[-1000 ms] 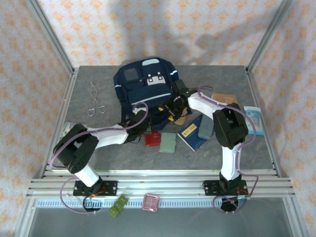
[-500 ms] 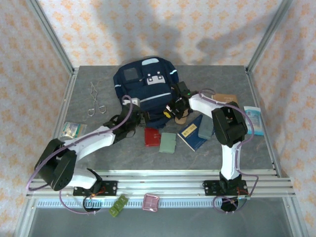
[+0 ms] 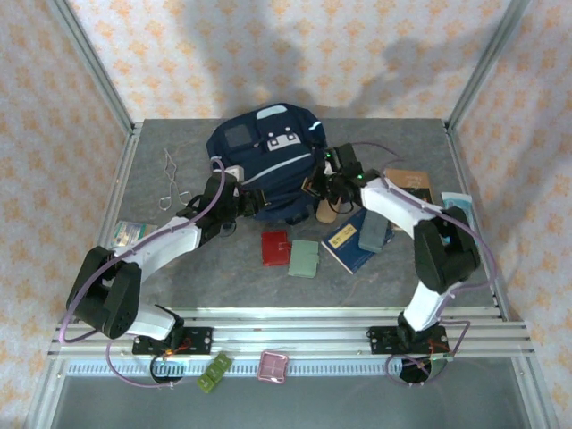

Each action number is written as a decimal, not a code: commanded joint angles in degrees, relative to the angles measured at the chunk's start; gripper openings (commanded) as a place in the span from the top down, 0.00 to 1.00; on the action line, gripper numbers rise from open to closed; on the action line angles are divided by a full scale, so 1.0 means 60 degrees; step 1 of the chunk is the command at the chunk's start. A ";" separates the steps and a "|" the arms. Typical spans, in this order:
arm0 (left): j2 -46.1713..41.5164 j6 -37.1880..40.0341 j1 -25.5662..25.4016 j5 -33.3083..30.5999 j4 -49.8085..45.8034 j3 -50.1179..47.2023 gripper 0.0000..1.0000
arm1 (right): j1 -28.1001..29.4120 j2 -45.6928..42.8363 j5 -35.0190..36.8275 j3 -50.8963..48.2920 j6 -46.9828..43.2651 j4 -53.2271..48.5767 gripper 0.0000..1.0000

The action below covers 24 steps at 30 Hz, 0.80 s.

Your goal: Pack books, pencil case, and school supplies into a backpack

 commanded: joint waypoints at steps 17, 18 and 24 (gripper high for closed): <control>0.0543 -0.0484 0.0181 0.2365 0.3284 -0.0766 0.42 | -0.0092 -0.0639 -0.0977 -0.0127 -0.0706 0.3318 1.00; 0.0582 -0.0534 0.0177 0.2680 0.3540 -0.0786 0.42 | -0.0096 -0.0596 -0.0987 -0.0086 -0.0705 0.3274 1.00; 0.0624 -0.0578 0.0187 0.3345 0.4208 -0.0830 0.50 | -0.0092 -0.0338 -0.1114 0.0001 -0.0661 0.3251 1.00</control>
